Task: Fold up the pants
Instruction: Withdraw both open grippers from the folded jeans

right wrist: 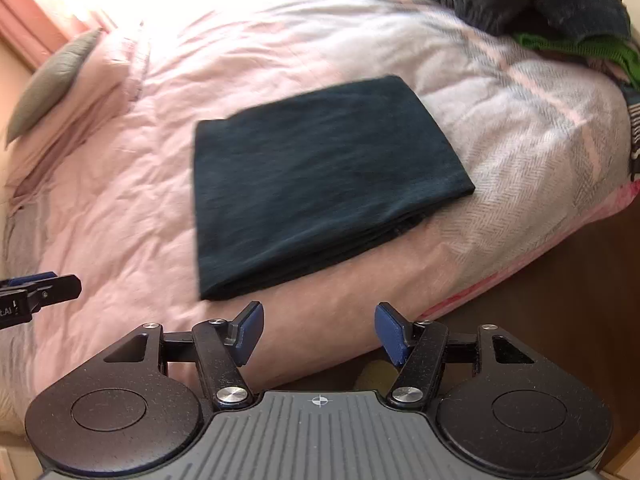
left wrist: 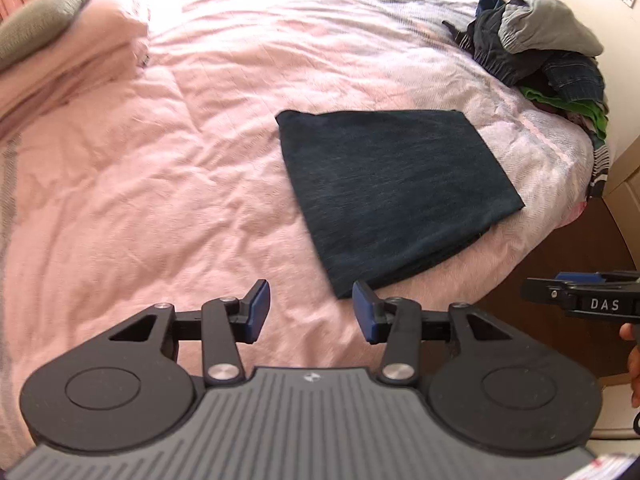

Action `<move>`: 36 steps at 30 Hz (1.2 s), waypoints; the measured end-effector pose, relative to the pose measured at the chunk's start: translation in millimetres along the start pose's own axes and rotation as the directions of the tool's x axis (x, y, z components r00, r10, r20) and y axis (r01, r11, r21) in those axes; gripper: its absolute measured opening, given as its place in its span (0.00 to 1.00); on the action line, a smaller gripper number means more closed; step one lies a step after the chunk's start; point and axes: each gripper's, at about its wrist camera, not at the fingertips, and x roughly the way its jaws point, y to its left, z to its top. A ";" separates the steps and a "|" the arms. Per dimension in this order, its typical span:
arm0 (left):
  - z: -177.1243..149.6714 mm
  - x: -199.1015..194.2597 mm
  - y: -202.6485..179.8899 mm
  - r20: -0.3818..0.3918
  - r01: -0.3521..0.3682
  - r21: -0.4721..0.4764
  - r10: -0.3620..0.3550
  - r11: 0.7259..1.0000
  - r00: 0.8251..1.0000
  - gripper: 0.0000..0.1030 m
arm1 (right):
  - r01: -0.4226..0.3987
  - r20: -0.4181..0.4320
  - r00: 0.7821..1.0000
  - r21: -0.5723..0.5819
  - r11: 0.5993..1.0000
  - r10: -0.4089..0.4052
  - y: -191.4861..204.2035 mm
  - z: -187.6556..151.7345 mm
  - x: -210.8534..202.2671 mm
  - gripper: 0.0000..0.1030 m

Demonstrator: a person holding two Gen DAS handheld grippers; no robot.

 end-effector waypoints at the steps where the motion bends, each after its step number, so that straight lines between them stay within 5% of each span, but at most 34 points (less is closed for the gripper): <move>1: -4.8 -9.4 2.2 0.015 -0.001 0.003 0.001 1.000 1.000 0.45 | 0.002 0.011 1.000 -0.012 1.000 -0.002 5.5 -4.2 -7.0 0.57; 15: -47.8 -88.7 11.8 0.108 0.023 0.028 -0.026 0.999 0.994 0.53 | 0.041 0.135 0.990 -0.104 0.994 -0.027 61.1 -44.7 -87.0 0.57; 36: -45.5 -92.2 43.3 0.133 0.026 -0.105 -0.012 0.994 0.991 0.56 | -0.018 0.108 0.994 -0.146 0.989 0.034 65.4 -12.9 -78.8 0.57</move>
